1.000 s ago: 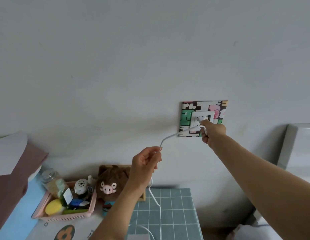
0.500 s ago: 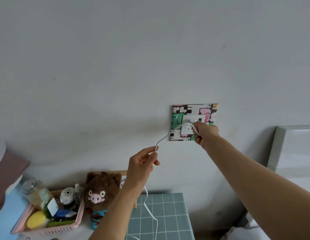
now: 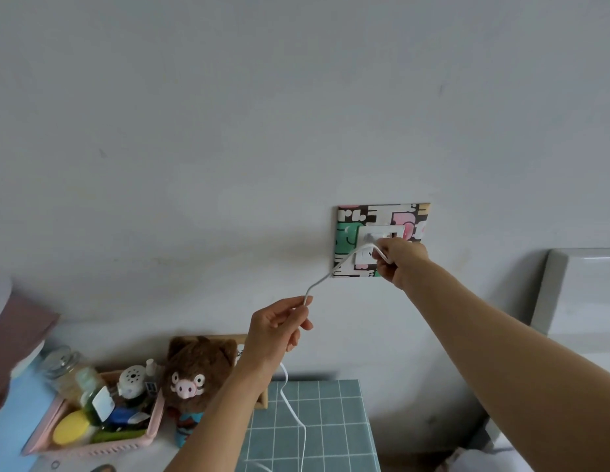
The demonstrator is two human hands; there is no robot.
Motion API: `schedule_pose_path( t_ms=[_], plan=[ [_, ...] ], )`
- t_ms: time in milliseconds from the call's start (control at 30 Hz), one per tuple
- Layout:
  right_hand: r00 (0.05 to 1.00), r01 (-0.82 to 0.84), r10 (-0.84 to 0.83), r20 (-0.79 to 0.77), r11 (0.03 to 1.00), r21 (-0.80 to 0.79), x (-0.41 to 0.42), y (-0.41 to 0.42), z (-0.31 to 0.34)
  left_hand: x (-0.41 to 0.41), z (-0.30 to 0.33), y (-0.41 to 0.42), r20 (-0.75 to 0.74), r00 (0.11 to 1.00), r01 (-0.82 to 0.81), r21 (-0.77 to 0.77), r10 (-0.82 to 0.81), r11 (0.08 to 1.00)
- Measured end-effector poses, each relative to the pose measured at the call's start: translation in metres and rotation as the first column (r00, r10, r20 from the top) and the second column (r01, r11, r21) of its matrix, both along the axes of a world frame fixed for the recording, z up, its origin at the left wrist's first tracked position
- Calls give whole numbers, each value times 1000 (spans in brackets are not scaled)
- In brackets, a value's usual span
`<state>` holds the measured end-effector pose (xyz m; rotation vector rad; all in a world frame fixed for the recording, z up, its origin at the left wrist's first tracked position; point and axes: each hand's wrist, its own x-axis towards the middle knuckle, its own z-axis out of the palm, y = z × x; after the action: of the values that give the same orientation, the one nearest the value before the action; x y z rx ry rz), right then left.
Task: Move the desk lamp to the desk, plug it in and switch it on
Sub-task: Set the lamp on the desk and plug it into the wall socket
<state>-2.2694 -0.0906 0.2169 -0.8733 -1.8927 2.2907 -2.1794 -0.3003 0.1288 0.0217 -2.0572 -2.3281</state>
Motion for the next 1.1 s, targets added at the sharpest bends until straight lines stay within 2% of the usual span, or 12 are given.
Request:
schedule_pose_path(
  t_ms=[133,200,233,267,333,400,433,600,867,933,1000,1100],
  plan=[
    [991,-126,119,-57,980,-151,15,9,-21,4,2,0,4,1000,2,-26,-2,1000],
    [986,-168,166,-24,980,-104,29,6,-44,5,0,-1,4,1000,-4,-22,4,1000],
    [975,-220,220,17,975,-17,38,2,-59,6,-1,-2,-4,1000,-10,-44,10,999],
    [951,-308,304,65,947,88,48,-4,-72,8,-2,-1,-20,1000,-16,-80,14,997],
    [849,-528,508,143,813,244,71,-20,-96,15,-4,-1,-50,998,-31,-140,24,990],
    [729,-682,667,156,685,257,93,-40,-112,20,-5,-2,-49,999,-21,-153,14,988],
    [695,-714,705,138,655,248,102,-50,-116,22,-6,-3,-38,999,-4,-159,-2,987],
    [700,-666,714,-2,654,359,129,-86,-122,33,-8,-14,-21,999,41,-169,-46,985],
    [729,-622,684,-10,669,408,148,-96,-127,64,-20,-32,58,997,56,-134,-49,989],
    [741,-635,672,20,690,347,153,-94,-132,74,-29,-40,106,994,32,-122,-19,992],
    [740,-660,671,45,711,245,159,-93,-137,84,-42,-52,161,987,-26,-34,31,999],
    [721,-691,691,55,712,124,167,-91,-143,101,-68,-69,164,971,-188,61,176,980]
  ],
)
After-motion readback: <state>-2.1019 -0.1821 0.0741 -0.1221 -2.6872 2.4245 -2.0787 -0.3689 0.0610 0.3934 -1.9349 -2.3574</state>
